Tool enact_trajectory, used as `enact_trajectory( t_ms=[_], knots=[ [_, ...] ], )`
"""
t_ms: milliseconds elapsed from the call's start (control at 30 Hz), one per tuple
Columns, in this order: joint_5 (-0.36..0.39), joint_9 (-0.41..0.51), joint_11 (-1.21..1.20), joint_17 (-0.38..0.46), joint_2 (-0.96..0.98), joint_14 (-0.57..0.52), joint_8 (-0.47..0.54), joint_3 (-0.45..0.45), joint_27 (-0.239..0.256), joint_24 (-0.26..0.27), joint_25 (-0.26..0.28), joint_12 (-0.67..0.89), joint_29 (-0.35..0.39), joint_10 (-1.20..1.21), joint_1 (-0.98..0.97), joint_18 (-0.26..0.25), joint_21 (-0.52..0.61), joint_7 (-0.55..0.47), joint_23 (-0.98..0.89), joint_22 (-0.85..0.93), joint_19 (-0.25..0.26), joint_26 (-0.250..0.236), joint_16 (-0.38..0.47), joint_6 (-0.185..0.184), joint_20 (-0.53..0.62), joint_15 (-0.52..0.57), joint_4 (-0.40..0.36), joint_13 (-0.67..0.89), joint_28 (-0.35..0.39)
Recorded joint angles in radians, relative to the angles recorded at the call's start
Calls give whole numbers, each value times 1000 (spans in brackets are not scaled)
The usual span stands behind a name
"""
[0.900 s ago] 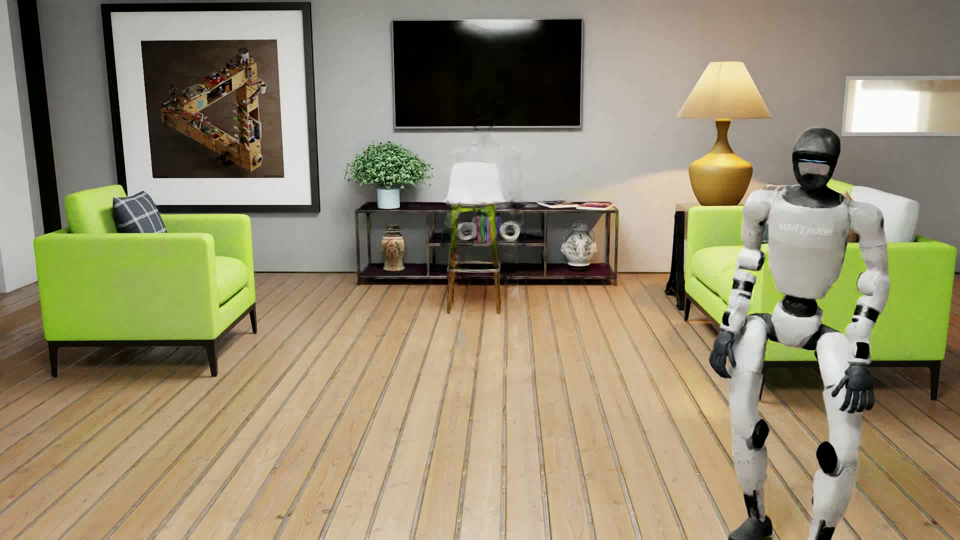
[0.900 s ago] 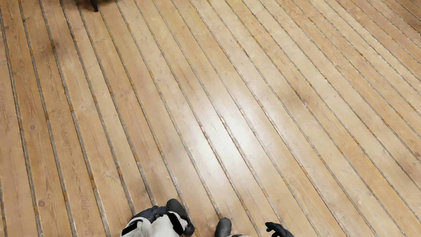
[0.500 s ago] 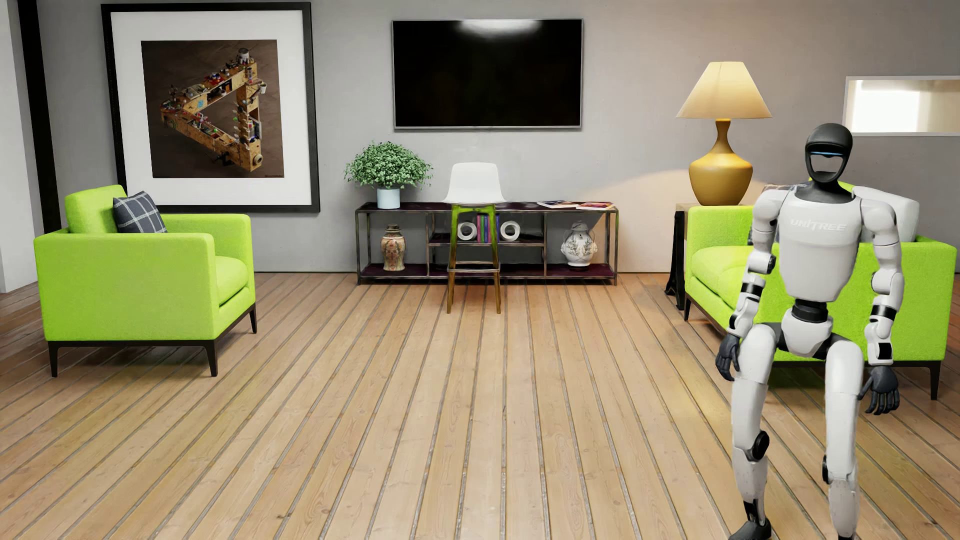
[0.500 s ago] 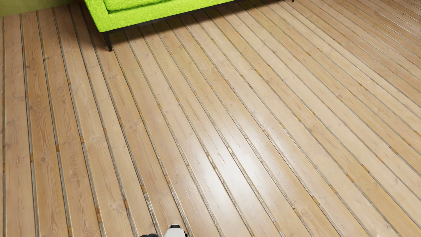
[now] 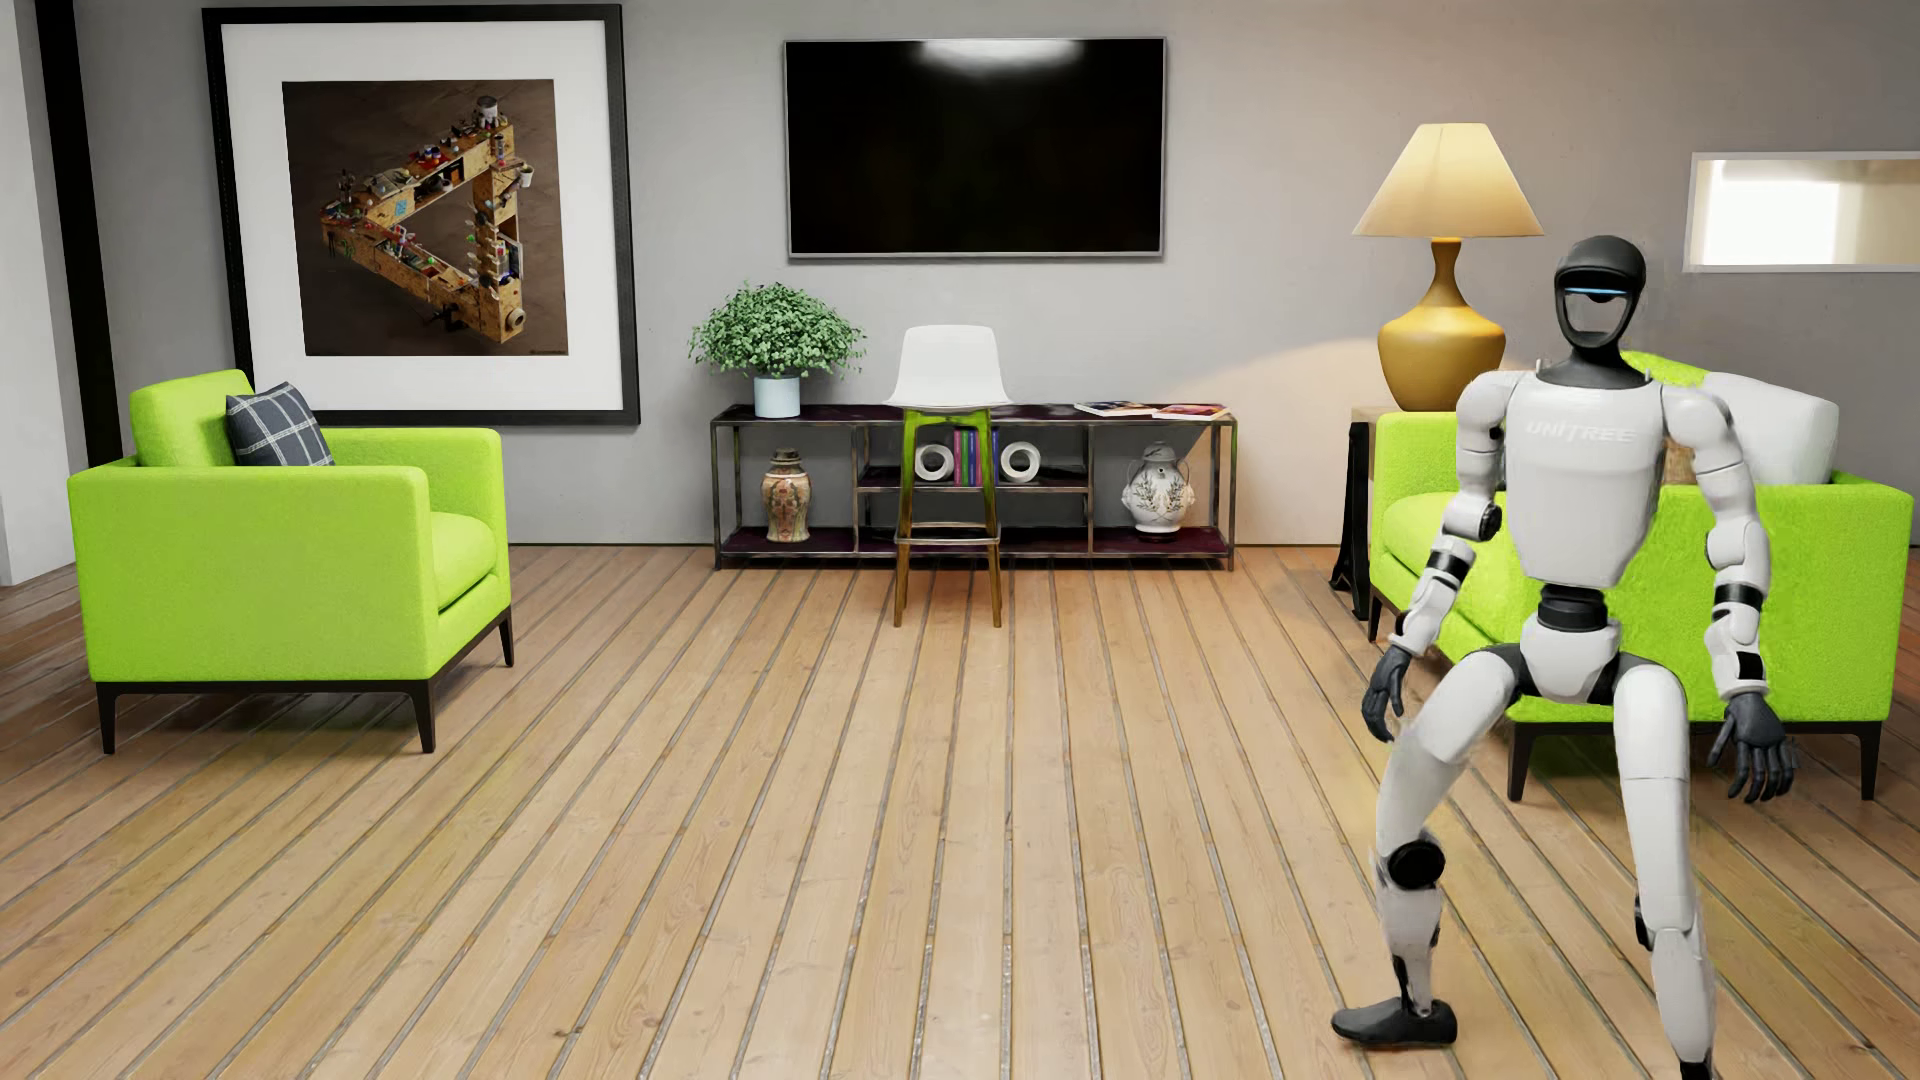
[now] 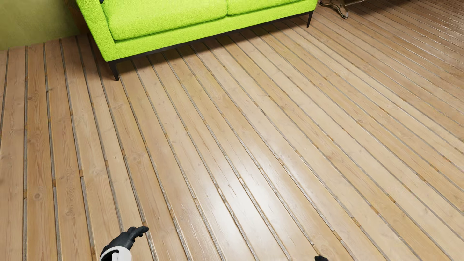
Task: Walk to the stool
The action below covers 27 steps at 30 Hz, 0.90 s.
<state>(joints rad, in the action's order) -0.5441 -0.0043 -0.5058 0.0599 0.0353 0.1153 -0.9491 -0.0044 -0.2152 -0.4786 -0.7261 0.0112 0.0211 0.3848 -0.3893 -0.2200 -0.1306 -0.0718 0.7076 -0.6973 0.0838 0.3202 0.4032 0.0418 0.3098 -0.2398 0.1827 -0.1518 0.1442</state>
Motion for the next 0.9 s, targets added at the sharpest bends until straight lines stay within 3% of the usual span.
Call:
enact_trajectory(
  t_ms=[33,100,167,200,233,267,333,433,500,567,667,733,767,800,833,867,900],
  knots=[
    [23,1,-14,-4,22,-6,41,-3,18,25,-15,-48,5,18,5,-18,38,21,-14,9,43,10,-3,2,-61,-48,40,16,20],
    [99,12,-90,-9,100,-66,144,-12,83,71,-29,-134,-2,74,1,-27,112,90,-53,-30,-14,43,-32,-9,-178,-120,163,27,49],
    [238,26,-75,-29,127,-201,217,-18,138,57,-14,-179,-8,166,-35,-26,157,127,-107,-102,-67,93,-66,-24,-174,-160,312,8,0],
    [309,36,-61,-35,130,-277,252,-20,157,14,2,-201,-6,231,-57,10,167,178,-134,-139,-96,93,-69,-35,-119,-174,400,-5,-70],
    [364,45,-60,-34,138,-292,293,-18,156,-36,26,-220,-5,301,-78,136,159,243,-153,-171,-118,80,-82,-48,-61,-190,481,-17,-141],
    [410,53,-64,-33,149,-224,340,-7,141,-66,51,-239,1,386,-100,224,135,237,-163,-182,-129,69,-105,-58,-27,-206,493,-25,-181],
    [488,65,-41,-38,156,-107,433,22,107,-65,106,-259,34,570,-172,202,66,98,-193,-193,-125,76,-188,-66,-52,-227,356,-51,-207],
    [583,66,32,-6,160,-64,554,43,90,-62,181,-298,39,716,-279,68,2,30,-230,-117,-102,54,-281,-71,-126,-229,95,-56,-174],
    [657,63,72,20,167,-65,659,55,90,-83,177,-338,30,720,-346,31,-7,50,-265,-46,-119,27,-296,-74,-169,-217,-48,-32,-152],
    [750,60,73,28,185,-62,794,68,91,-125,177,-391,36,651,-400,-10,22,52,-273,29,-167,15,-280,-79,-204,-206,-183,44,-121],
    [888,49,62,32,179,-68,1013,72,108,-169,124,-501,30,320,-378,-28,148,-7,-234,100,-222,14,-238,-86,-256,-204,-388,175,-110],
    [960,33,73,28,143,-82,1142,67,110,-207,57,-548,17,85,-303,-38,238,31,-190,100,-255,35,-200,-89,-292,-197,-410,226,-150],
    [986,23,77,29,116,-67,1208,73,109,-235,40,-559,10,60,-272,-1,275,68,-164,98,-254,32,-186,-86,-319,-196,-362,233,-139],
    [999,14,73,35,89,-59,1267,82,104,-249,41,-559,8,32,-241,239,302,81,-135,96,-232,23,-185,-80,-360,-191,-350,227,-111],
    [1005,9,37,47,77,-83,1302,90,93,-232,48,-547,6,35,-229,360,324,123,-102,99,-117,18,-200,-72,-423,-190,-318,212,-52],
    [997,8,-49,60,97,-59,1302,102,71,-184,57,-524,7,62,-221,404,335,161,-58,96,102,13,-227,-62,-494,-150,-281,191,3],
    [1025,11,-199,81,137,-13,1187,127,31,-137,59,-497,2,88,-199,409,340,229,2,88,161,5,-259,-51,-548,-66,-232,172,53]
  ],
)
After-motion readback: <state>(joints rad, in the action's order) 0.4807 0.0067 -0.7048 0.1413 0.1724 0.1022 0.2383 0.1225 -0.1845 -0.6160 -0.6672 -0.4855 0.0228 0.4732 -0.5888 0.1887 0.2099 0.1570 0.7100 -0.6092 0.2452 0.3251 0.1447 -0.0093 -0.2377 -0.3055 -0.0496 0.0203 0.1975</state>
